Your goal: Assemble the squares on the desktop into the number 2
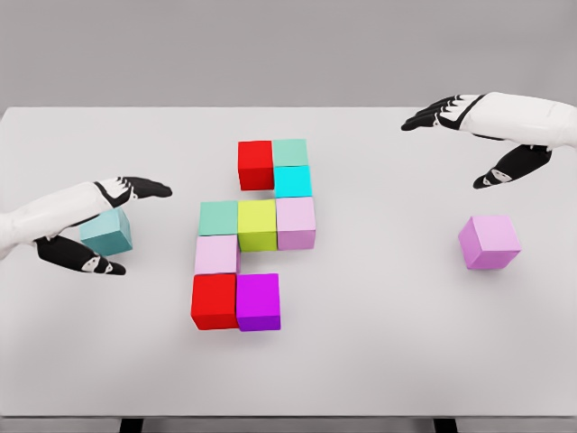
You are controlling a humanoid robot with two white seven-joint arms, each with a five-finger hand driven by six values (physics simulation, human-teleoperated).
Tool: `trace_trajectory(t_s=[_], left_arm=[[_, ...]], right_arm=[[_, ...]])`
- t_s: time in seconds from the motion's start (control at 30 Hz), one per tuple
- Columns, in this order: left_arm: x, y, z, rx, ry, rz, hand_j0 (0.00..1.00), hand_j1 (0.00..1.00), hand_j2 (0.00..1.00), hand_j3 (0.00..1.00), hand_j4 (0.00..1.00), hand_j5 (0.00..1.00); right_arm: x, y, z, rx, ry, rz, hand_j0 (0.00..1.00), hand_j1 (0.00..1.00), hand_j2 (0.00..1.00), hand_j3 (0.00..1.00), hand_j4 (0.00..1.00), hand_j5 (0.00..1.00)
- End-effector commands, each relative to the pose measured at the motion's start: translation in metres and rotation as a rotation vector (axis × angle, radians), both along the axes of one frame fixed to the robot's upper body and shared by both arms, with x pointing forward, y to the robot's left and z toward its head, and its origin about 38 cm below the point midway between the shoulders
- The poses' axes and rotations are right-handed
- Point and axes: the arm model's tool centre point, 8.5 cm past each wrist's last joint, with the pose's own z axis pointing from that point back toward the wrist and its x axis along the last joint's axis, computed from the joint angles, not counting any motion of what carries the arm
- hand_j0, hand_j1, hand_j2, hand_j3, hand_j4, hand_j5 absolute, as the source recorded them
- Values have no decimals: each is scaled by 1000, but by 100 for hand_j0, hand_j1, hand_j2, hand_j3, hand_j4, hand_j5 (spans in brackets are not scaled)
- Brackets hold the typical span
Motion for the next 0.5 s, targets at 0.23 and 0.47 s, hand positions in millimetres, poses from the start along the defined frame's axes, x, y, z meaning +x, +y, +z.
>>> trace_trajectory(t_s=[0.23,0.47], left_arm=[[12,-4,25,-35,-81,4,100,100,100,100,100,100],[19,9,9,52,-17,144,100,100,100,100,100,100]], right_arm=[[-1,-3,-3,1,11,-5,100,100,100,100,100,100],[4,-13,-11,26,88,-111,100,100,100,100,100,100]])
